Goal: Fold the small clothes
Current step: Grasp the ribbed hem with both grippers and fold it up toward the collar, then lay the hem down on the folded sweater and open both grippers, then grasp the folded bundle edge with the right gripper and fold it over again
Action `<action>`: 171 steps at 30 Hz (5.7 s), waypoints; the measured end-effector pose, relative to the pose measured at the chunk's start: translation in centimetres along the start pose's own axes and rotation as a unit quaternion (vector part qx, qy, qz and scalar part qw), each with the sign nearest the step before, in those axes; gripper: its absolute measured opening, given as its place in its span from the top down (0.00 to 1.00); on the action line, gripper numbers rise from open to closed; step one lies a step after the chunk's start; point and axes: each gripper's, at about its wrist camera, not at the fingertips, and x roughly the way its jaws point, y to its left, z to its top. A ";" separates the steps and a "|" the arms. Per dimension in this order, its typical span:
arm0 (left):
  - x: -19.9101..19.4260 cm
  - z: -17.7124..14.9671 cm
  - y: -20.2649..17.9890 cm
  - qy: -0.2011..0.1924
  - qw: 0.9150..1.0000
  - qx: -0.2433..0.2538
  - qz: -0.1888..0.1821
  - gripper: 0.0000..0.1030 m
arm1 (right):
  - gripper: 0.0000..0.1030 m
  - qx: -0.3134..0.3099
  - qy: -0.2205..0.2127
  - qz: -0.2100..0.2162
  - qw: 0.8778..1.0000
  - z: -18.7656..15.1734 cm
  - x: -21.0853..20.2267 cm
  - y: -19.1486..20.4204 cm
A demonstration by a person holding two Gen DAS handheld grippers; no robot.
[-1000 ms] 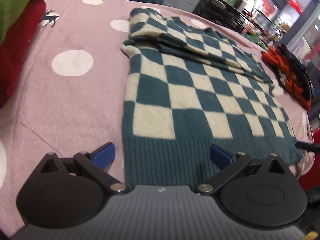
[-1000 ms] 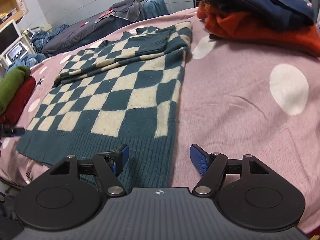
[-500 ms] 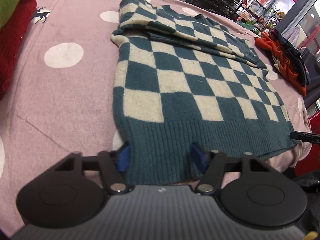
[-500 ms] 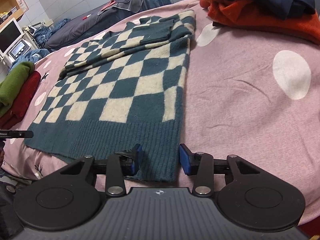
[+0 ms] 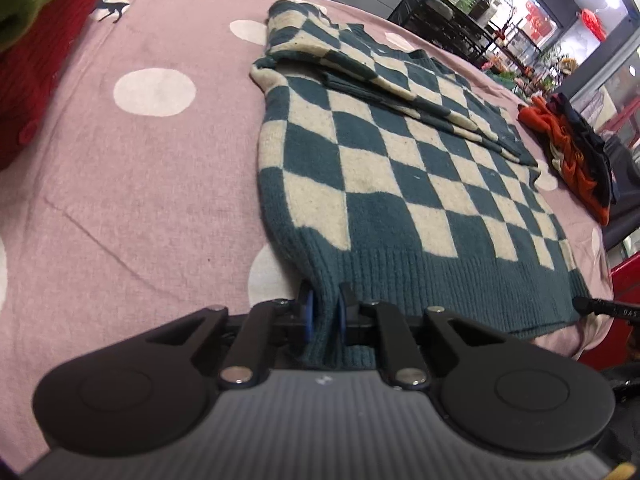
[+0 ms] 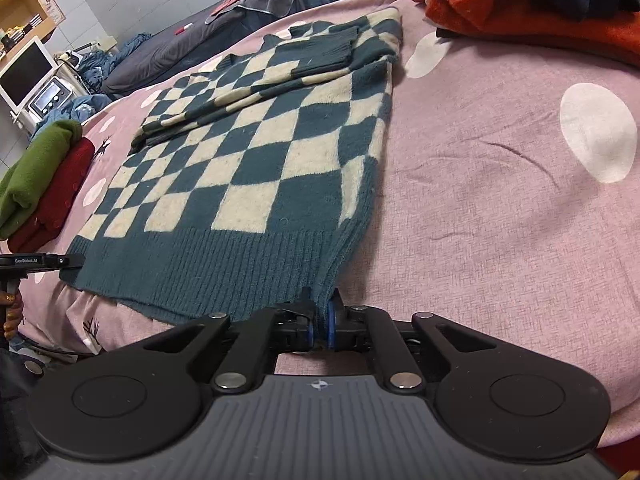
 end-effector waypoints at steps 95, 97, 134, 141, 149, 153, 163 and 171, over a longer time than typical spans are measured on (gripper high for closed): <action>17.0 7.3 -23.5 -0.169 0.909 0.373 0.078 0.10 | 0.32 0.077 -0.177 -0.118 0.974 13.0 9.0 -2.2; 17.6 6.9 -24.5 -0.168 0.906 0.382 0.072 0.10 | 0.28 0.117 -0.171 -0.098 0.973 12.4 8.9 -3.0; 23.6 19.4 -17.0 -0.135 0.954 0.166 0.208 0.14 | 0.19 0.198 -0.188 -0.020 0.962 13.1 12.1 -1.7; 23.6 19.5 -16.6 -0.132 0.957 0.162 0.199 0.13 | 0.39 0.213 -0.180 -0.021 0.960 13.9 12.8 -1.4; 23.7 19.8 -16.2 -0.129 0.960 0.158 0.192 0.11 | 0.67 0.228 -0.183 -0.030 0.956 14.8 13.1 -0.4; 23.7 19.9 -15.9 -0.128 0.961 0.157 0.187 0.09 | 0.70 0.203 -0.196 -0.048 0.958 15.6 12.5 0.9; 22.3 20.5 -15.1 -0.138 0.967 0.140 0.162 0.08 | 0.70 0.132 -0.214 -0.020 0.968 21.1 12.9 5.3; 12.3 18.2 -10.5 -0.233 0.960 0.051 0.147 0.05 | 0.70 0.041 -0.206 0.025 0.977 24.6 14.7 11.4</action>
